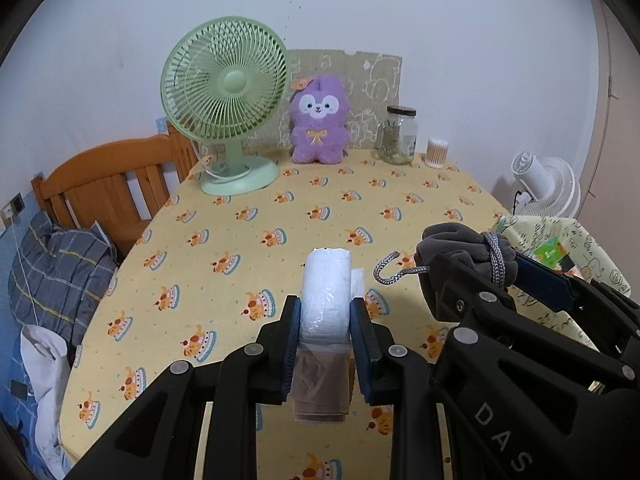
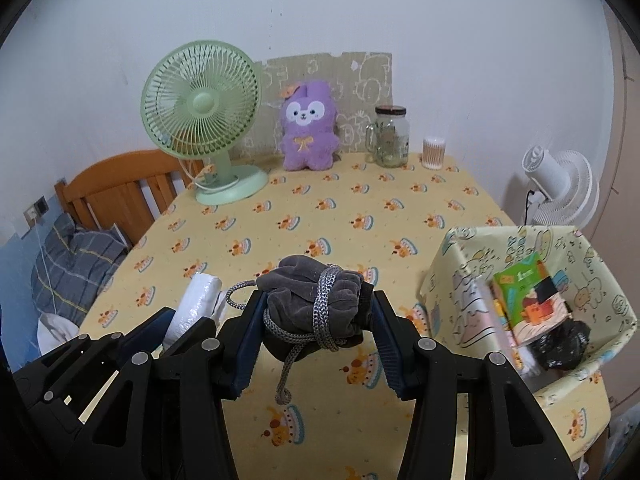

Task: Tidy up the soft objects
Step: 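Carry the white cloth with the left tool while the right tool carries the grey pouch to the box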

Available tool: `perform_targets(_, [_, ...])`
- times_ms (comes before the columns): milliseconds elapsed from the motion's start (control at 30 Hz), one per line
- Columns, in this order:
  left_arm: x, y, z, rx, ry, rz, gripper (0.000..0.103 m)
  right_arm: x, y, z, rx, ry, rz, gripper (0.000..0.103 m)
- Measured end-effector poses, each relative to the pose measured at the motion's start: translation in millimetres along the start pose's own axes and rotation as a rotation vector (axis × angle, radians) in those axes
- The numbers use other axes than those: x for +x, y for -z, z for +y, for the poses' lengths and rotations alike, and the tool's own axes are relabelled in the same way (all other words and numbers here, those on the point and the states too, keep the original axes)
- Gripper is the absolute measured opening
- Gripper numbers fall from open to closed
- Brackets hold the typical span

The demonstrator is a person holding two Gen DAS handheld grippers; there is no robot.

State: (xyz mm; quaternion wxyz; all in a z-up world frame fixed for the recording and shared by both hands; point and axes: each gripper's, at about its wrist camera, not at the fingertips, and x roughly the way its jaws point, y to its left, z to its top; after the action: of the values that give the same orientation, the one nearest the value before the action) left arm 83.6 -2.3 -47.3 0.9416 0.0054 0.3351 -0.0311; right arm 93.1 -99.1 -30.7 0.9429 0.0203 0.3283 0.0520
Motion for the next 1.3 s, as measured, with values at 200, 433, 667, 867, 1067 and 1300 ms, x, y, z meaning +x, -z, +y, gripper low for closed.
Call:
perform_targets(200, [-13.4, -7.4, -5.2, 0.008, -0.011, -0.023, 0.024, -15.4, -6.0, -3.5, -0.002, 0.000, -0.021, 0.055])
perform_targets(433, [-27.5, -17.6, -13.6, 0.015, -0.016, -0.052, 0.024, -32.1, -14.9, -8.3, -0.003, -0.002, -0.052, 0.055])
perform_targets(667, [-36.8, -24.7, -23.9, 0.024, -0.010, -0.070, 0.024, -44.2, -23.8, -15.0, -0.004, 0.003, -0.072, 0.055])
perform_targets(867, [-39.1, -29.0, -37.1, 0.045, -0.004, -0.077, 0.024, -49.1, -28.7, -26.8, -0.001, 0.006, -0.073, 0.055])
perform_targets(1067, [-38.6, -32.4, -53.4, 0.054, 0.015, -0.085, 0.024, -53.3, -32.5, -41.3, -0.004, 0.013, -0.086, 0.055])
perform_targets(1300, [-33.0, -35.0, -77.0, 0.073, 0.036, -0.091, 0.024, -52.9, -35.4, -65.2, -0.010, 0.031, -0.098, 0.055])
